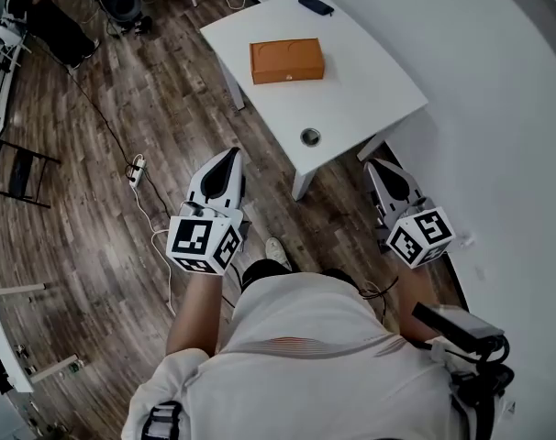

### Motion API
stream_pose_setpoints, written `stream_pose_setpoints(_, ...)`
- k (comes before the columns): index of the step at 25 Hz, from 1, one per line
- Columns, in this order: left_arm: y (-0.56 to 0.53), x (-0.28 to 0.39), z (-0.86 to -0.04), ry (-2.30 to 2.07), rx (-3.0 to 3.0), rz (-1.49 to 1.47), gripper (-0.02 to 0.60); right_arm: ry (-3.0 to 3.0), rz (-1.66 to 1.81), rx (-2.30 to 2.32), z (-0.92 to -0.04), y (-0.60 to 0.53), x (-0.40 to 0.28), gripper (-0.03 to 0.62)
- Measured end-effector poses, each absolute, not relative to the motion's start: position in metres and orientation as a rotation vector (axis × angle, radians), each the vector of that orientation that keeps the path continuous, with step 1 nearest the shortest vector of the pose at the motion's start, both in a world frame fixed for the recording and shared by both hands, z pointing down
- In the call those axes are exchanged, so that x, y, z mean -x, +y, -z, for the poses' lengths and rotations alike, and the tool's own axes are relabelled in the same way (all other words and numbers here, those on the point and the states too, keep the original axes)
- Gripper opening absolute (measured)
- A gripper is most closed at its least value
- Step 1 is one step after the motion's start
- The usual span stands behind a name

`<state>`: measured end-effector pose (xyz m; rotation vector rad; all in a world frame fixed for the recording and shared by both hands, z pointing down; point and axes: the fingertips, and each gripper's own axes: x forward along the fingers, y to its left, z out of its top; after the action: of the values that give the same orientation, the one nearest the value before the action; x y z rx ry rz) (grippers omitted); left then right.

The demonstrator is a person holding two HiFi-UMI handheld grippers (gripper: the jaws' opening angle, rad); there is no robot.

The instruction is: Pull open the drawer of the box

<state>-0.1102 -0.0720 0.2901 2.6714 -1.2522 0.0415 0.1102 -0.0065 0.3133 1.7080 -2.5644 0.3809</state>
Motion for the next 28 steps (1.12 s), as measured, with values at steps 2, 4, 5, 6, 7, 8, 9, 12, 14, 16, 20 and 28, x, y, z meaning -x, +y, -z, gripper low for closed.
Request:
stream_pose_setpoints(2, -0.089, 0.114, -0.293, -1.240, -2.688, -0.061, 0.011, -2.549, -0.364, -1.723, -0.313, -0.023, -0.106, 0.003)
stream_pose_setpoints(4, -0.103, 0.116, -0.297, -1.215, -2.689, -0.065, 0.011, -2.535, -0.356, -1.740, -0.312, -0.035, -0.103, 0.003)
stream_pose_setpoints(5, -0.110, 0.117, -0.299, -1.207, -2.687, -0.065, 0.011, -2.528, -0.354, -1.745, -0.312, -0.041, -0.103, 0.003)
stream_pose_setpoints(6, -0.116, 0.117, -0.301, -1.203, -2.683, -0.065, 0.011, -2.522, -0.353, -1.746, -0.312, -0.046, -0.102, 0.003)
stream_pose_setpoints(7, -0.123, 0.117, -0.303, -1.201, -2.676, -0.064, 0.011, -2.517, -0.353, -1.745, -0.312, -0.052, -0.101, 0.003)
stream_pose_setpoints(8, -0.129, 0.116, -0.305, -1.201, -2.667, -0.063, 0.011, -2.513, -0.355, -1.742, -0.313, -0.056, -0.101, 0.003)
stream_pose_setpoints(9, -0.134, 0.115, -0.306, -1.202, -2.659, -0.062, 0.011, -2.509, -0.357, -1.739, -0.313, -0.060, -0.101, 0.003)
stream_pose_setpoints(12, -0.143, 0.108, -0.311, -1.212, -2.641, -0.069, 0.011, -2.507, -0.362, -1.734, -0.312, -0.070, -0.107, 0.003)
stream_pose_setpoints(14, -0.149, 0.105, -0.313, -1.225, -2.630, -0.077, 0.011, -2.518, -0.367, -1.725, -0.313, -0.078, -0.110, 0.003)
stream_pose_setpoints(16, -0.156, 0.100, -0.316, -1.242, -2.612, -0.078, 0.011, -2.528, -0.367, -1.713, -0.317, -0.089, -0.116, 0.003)
stream_pose_setpoints(20, -0.166, 0.086, -0.317, -1.302, -2.584, -0.095, 0.011, -2.568, -0.394, -1.661, -0.323, -0.115, -0.135, 0.003)
stream_pose_setpoints(28, -0.206, 0.052, -0.331, -1.479, -2.431, -0.144, 0.011, -2.652, -0.452, -1.505, -0.341, -0.180, -0.178, 0.003)
